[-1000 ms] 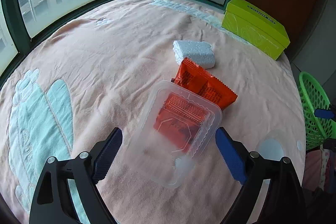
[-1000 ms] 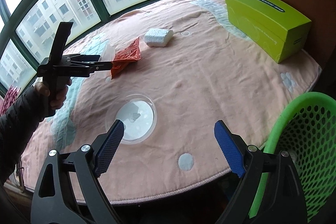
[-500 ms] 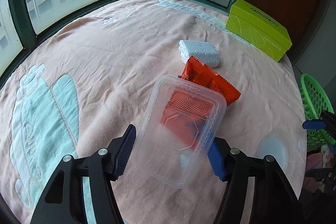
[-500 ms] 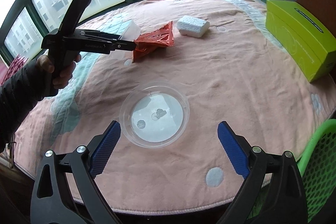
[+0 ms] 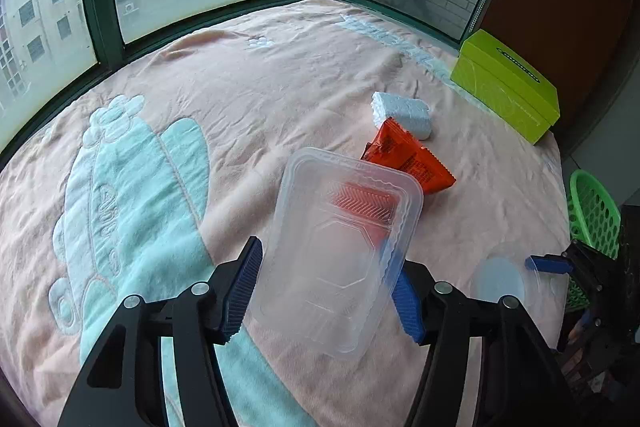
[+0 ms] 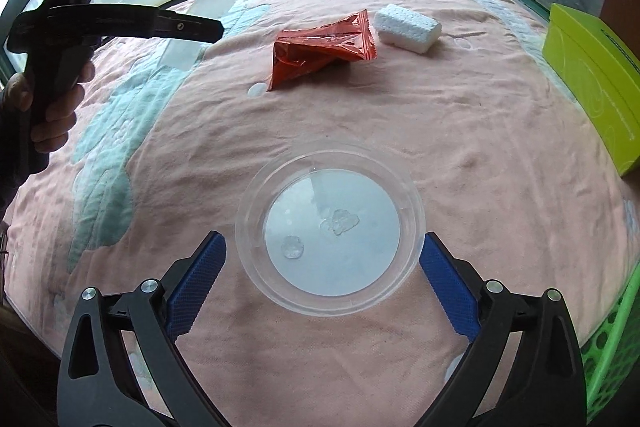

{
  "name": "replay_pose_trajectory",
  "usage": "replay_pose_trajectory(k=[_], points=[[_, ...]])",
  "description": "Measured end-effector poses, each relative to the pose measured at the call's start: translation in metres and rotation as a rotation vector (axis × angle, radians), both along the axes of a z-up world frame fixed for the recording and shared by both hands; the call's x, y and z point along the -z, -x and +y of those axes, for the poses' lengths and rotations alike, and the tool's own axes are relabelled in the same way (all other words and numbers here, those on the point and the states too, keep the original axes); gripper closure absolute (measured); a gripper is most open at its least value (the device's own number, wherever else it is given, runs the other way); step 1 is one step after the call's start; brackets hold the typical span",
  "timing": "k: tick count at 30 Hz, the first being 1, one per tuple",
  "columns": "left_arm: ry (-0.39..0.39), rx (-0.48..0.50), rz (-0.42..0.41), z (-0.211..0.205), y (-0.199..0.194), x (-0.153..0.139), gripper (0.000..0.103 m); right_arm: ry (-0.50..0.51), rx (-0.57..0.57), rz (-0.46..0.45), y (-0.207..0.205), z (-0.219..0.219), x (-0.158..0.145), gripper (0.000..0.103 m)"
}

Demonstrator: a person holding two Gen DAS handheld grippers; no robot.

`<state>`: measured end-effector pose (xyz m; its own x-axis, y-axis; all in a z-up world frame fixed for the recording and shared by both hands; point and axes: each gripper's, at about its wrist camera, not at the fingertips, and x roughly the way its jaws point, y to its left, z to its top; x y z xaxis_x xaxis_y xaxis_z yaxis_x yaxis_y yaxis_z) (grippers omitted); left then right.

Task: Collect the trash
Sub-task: 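Grasp another clear rectangular container with the left tool while the right tool grasps the round lid, then carry both items to the basket and open the right tool to drop the lid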

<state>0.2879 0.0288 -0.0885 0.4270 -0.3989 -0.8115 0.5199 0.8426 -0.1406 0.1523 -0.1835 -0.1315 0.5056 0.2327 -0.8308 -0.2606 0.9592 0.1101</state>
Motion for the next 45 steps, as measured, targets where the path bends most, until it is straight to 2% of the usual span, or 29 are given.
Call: replay_pose_trajectory(k=[8,11,20,34,45], points=[[0.012,-0.022,-0.016,0.007,0.026,-0.014,0.047,0.029,0.033,0.002,-0.007,0.002,0.006,0.007],[0.015,-0.03,-0.016,0.008,0.034,-0.017,0.047,0.024,0.036,-0.008,-0.004,0.002,0.003,0.01],[0.035,-0.049,-0.012,-0.002,0.057,-0.028,0.048,-0.014,0.058,-0.058,0.016,-0.01,-0.022,0.011],[0.054,-0.009,-0.06,-0.046,0.102,-0.054,0.049,-0.047,0.133,-0.136,0.061,-0.052,-0.064,0.011],[0.075,0.047,-0.051,-0.093,0.13,-0.061,0.049,-0.055,0.254,-0.17,0.1,-0.104,-0.083,0.011]])
